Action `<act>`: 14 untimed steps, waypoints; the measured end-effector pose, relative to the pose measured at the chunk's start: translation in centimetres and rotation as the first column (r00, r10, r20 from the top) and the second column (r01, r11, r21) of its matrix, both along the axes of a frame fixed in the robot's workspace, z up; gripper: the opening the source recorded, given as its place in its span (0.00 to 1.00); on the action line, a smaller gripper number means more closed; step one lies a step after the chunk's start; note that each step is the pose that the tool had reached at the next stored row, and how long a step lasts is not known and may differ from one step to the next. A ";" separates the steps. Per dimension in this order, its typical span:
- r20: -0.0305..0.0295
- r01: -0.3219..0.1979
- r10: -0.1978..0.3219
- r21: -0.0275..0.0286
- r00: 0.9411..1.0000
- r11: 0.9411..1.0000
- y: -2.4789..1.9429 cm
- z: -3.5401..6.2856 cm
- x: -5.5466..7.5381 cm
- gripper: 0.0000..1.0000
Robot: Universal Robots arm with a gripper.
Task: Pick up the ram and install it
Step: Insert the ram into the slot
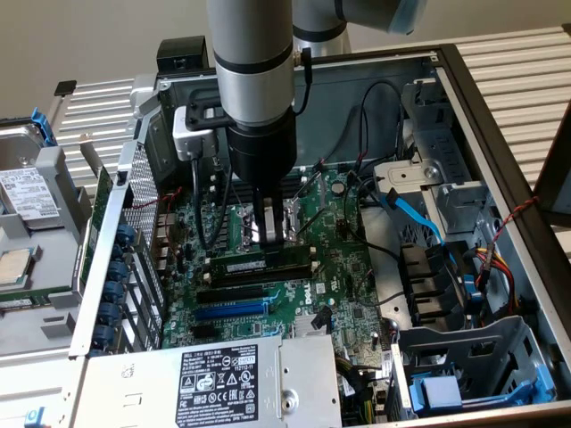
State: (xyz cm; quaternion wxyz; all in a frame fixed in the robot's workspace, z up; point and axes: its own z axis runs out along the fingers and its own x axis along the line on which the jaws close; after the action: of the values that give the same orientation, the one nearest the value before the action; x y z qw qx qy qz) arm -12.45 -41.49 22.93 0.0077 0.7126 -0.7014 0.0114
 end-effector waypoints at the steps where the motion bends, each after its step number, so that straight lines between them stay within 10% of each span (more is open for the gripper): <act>1: 0.000 0.000 0.000 0.000 1.000 1.000 0.00 0.00 0.0 0.13; 14: 0.001 0.000 0.000 0.000 1.000 1.000 0.00 -0.13 0.0 0.13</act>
State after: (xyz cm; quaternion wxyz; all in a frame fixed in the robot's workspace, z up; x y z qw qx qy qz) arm -12.48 -41.50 22.80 0.0072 0.7126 -0.7014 0.0119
